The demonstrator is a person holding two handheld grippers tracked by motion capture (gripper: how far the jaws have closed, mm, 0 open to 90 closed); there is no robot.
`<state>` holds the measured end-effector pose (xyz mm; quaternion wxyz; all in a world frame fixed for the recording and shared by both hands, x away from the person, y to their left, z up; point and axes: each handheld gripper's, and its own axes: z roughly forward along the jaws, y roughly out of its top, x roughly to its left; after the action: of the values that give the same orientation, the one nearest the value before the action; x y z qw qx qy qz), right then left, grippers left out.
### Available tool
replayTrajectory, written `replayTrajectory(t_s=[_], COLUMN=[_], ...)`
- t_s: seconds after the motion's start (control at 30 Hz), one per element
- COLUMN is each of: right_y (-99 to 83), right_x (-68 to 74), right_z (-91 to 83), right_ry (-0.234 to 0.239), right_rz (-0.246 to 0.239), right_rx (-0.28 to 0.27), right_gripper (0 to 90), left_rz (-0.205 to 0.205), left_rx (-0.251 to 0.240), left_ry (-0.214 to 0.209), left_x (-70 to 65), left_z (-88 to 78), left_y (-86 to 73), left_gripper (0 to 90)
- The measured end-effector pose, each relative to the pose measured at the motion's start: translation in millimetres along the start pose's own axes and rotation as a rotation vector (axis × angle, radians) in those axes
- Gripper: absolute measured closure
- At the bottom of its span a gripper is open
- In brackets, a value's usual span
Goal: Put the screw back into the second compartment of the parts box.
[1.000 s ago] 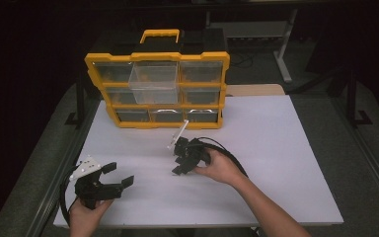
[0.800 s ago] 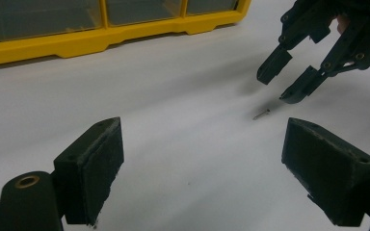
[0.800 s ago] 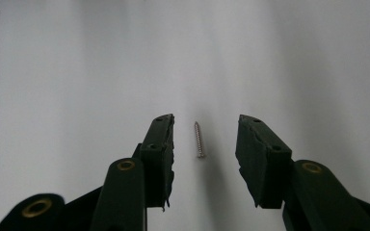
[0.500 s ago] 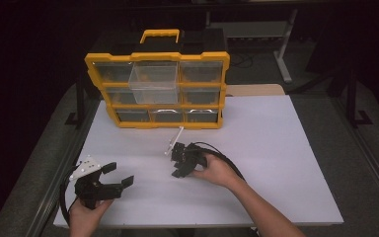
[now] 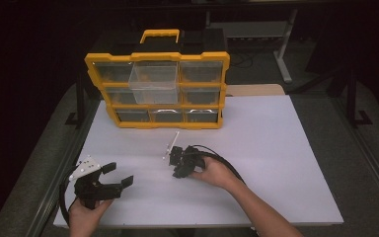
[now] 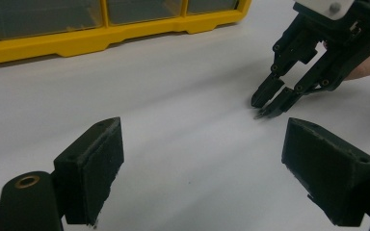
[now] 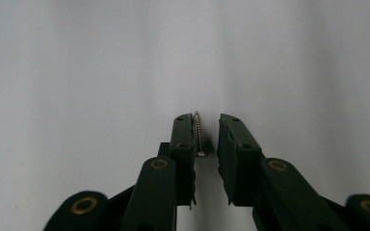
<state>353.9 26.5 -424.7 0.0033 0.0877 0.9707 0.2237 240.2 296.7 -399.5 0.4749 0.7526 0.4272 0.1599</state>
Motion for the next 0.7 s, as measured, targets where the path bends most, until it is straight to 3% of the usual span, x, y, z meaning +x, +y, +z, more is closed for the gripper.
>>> replayTrajectory(t_s=[0.1, 0.3, 0.47, 0.7], right_y=[1.8, 4.7, 4.2, 1.3], right_x=[4.9, 12.8, 10.8, 1.3], right_z=[0.6, 1.3, 0.9, -0.5], right_ry=[-0.034, -0.057, -0.044, 0.025], right_rz=[-0.038, -0.077, -0.054, -0.002], right_rx=[0.015, 0.038, 0.037, 0.011], right_gripper=[77.9, 84.3, 85.0, 85.1], left_rz=[0.004, -0.002, 0.0, 0.002], left_rx=[0.0, 0.0, 0.006, 0.004], left_ry=[0.0, -0.001, 0.0, 0.003], left_x=[0.0, -1.4, -1.2, 0.1], left_z=[0.1, 0.7, 0.8, -0.5], left_y=[0.1, 0.3, 0.4, 0.0], left_gripper=[14.4, 14.4, 14.4, 14.4])
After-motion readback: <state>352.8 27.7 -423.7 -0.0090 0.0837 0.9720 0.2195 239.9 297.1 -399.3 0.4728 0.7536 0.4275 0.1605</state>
